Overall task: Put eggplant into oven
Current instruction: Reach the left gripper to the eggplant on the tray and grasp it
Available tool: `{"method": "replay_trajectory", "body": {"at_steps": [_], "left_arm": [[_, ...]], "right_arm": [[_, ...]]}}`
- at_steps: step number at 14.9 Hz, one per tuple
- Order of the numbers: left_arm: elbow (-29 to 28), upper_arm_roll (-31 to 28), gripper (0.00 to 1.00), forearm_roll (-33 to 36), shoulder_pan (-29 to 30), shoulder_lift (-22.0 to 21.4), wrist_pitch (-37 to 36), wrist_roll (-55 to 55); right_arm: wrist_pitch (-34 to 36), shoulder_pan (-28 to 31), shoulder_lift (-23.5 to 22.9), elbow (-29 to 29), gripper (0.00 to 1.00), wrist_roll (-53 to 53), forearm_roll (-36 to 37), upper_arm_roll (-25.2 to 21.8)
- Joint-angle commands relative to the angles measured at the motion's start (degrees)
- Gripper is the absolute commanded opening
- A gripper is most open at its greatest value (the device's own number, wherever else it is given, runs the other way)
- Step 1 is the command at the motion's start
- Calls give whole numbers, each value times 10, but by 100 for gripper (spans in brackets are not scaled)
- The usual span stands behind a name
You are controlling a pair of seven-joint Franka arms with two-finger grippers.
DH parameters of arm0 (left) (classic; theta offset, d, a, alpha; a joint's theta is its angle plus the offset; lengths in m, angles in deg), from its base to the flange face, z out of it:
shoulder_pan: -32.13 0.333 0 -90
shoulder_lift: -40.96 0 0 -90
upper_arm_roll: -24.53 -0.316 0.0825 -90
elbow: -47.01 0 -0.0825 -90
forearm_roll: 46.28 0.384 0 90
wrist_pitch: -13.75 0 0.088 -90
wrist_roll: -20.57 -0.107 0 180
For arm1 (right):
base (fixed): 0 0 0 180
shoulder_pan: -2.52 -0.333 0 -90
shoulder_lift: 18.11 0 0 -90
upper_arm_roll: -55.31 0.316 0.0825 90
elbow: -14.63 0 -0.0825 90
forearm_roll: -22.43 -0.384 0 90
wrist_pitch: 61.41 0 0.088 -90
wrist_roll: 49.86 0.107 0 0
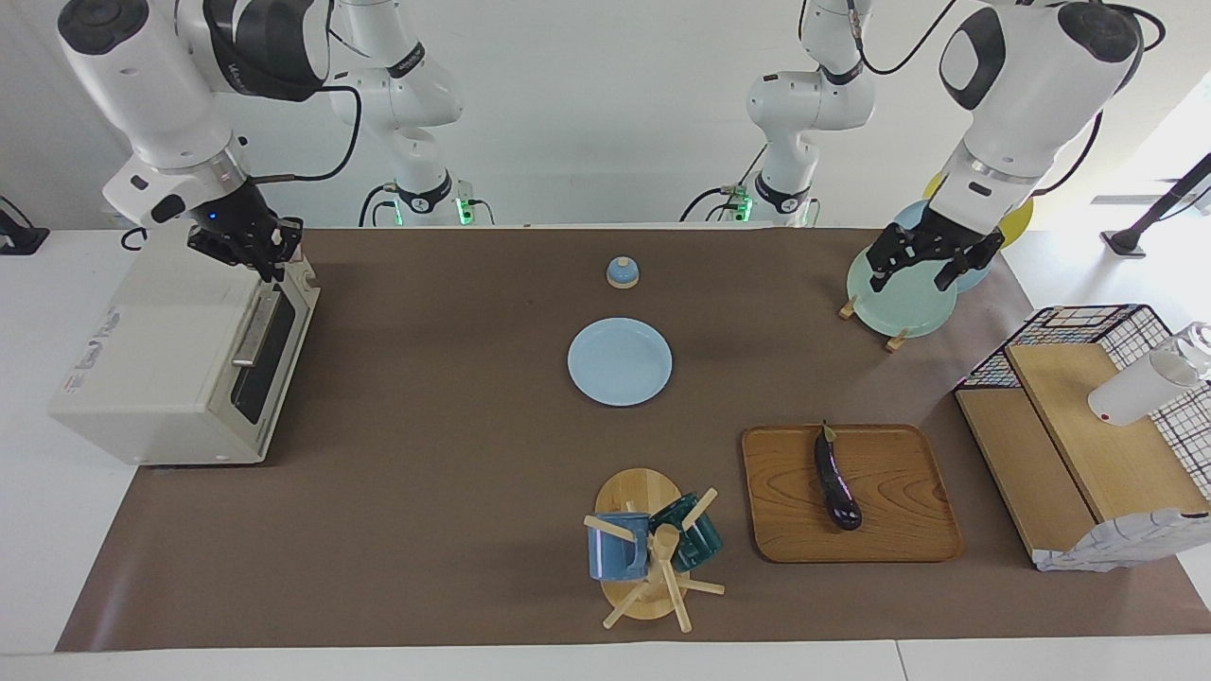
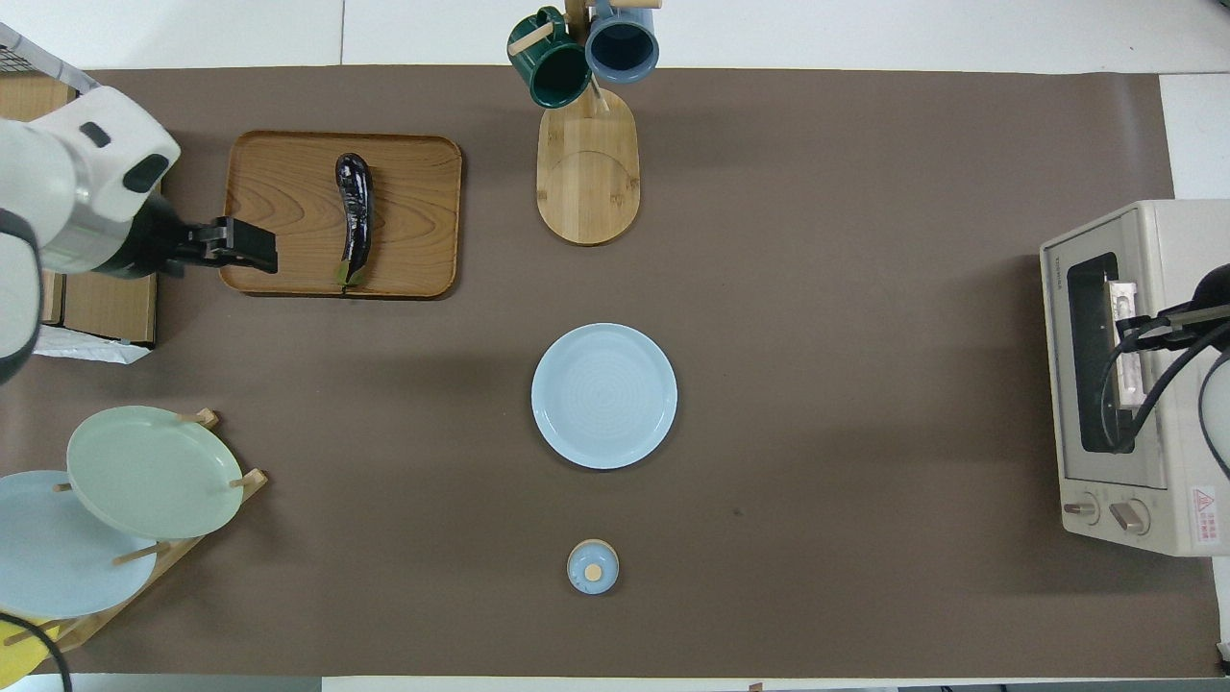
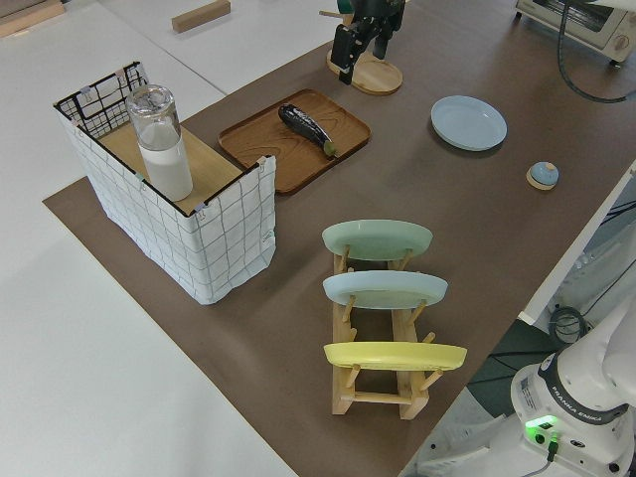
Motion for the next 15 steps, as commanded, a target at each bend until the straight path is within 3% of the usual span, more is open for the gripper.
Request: {"method": "replay_trajectory", "body": {"at_steps": [1, 5, 8, 15], "left_arm": [[32, -3, 100, 4, -12, 105, 78, 5], [130, -3, 100, 4, -31, 255, 129, 2], [119, -2, 100, 3, -29, 265, 186, 2], [104, -3, 100, 7, -28, 266, 203, -31]], "right_arm": [[-44, 9, 14, -49, 0, 26, 27, 2], [-82, 25, 0, -82, 0, 37, 56, 1], [-83, 36, -10, -86, 0, 37, 64, 2], [-150, 30, -18, -133, 0, 58, 61, 4]]}}
